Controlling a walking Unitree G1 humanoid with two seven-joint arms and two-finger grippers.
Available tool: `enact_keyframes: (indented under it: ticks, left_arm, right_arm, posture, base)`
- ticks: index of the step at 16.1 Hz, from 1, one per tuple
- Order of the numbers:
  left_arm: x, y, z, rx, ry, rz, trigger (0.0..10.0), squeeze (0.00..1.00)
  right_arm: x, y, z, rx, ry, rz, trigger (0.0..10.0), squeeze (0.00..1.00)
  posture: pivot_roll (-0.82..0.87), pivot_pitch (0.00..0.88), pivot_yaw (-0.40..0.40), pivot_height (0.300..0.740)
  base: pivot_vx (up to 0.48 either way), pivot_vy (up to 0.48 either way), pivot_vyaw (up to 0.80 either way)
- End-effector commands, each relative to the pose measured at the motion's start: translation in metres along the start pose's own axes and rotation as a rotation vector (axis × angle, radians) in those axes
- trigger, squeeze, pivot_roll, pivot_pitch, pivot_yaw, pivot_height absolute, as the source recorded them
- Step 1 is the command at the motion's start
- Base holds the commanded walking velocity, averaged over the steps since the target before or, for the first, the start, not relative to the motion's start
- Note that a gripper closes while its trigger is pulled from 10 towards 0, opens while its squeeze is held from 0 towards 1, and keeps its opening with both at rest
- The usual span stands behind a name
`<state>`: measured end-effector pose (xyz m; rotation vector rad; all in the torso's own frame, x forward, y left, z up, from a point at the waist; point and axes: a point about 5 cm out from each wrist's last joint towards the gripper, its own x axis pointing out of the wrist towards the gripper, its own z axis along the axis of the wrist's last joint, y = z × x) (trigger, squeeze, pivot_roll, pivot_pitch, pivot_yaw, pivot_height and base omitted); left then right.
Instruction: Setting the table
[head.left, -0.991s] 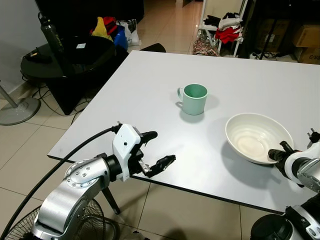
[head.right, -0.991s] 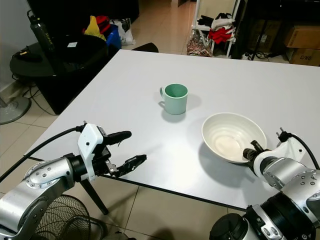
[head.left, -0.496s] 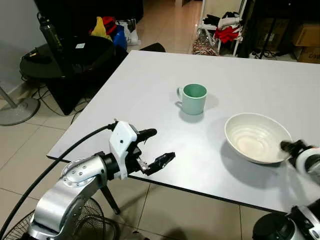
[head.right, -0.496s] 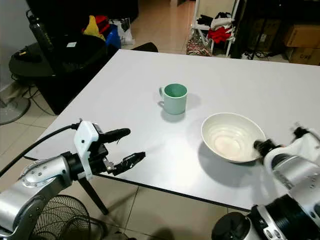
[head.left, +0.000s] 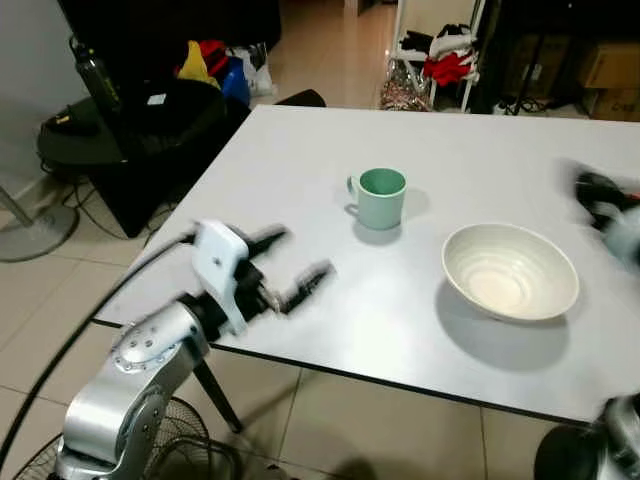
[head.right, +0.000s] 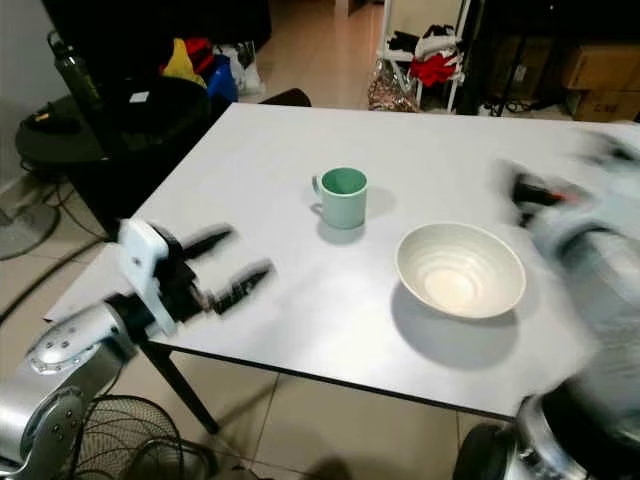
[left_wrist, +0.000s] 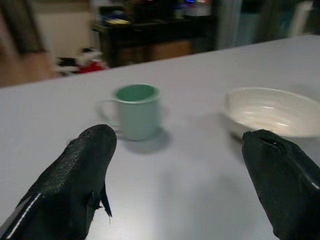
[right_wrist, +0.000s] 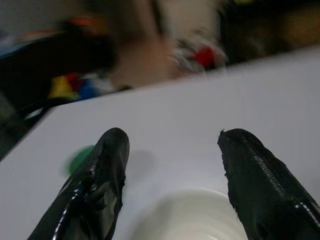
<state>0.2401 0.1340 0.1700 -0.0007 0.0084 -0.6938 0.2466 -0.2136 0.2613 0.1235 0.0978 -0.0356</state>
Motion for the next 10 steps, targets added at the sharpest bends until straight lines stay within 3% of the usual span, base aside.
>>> enact_keyframes:
  ticks: [1, 3, 4, 7, 8, 10]
  left_arm:
    - [-0.005, 0.008, -0.001, 0.027, 0.006, 0.102, 10.0, 0.0]
    - [-0.009, 0.007, -0.001, 0.038, -0.005, 0.175, 10.0, 0.0]
    - [-0.012, 0.007, 0.0, 0.05, -0.019, 0.23, 10.0, 0.0]
    - [-0.024, 0.008, -0.003, 0.088, -0.019, 0.363, 10.0, 0.0]
    - [-0.026, 0.007, -0.005, 0.098, -0.01, 0.37, 10.0, 0.0]
    - [-0.031, 0.005, -0.006, 0.111, -0.021, 0.438, 10.0, 0.0]
  right_arm:
    - [0.001, 0.03, -0.006, -0.12, -0.049, 0.148, 10.0, 0.0]
    - [-0.001, 0.058, -0.025, -0.247, -0.079, 0.234, 10.0, 0.0]
    - [-0.004, 0.066, -0.036, -0.254, -0.086, 0.272, 10.0, 0.0]
    - [-0.009, 0.067, -0.062, -0.392, -0.148, 0.235, 10.0, 0.0]
    - [-0.009, 0.063, -0.066, -0.386, -0.148, 0.201, 10.0, 0.0]
    - [-0.016, 0.051, -0.081, -0.256, -0.135, 0.144, 10.0, 0.0]
  posture:
    - [0.04, 0.0, 0.066, 0.74]
    - [0.07, 0.0, 0.047, 0.74]
    - [0.08, 0.0, 0.037, 0.74]
    - [0.12, 0.0, 0.015, 0.74]
    - [0.12, 0.0, 0.015, 0.74]
    - [0.12, 0.0, 0.032, 0.74]
  base:
    - [0.0, -0.296, 0.0]
    - [0.0, -0.442, 0.0]
    - [0.0, -0.48, 0.0]
    - [0.0, -0.48, 0.0]
    - [0.0, -0.48, 0.0]
    - [0.0, -0.48, 0.0]
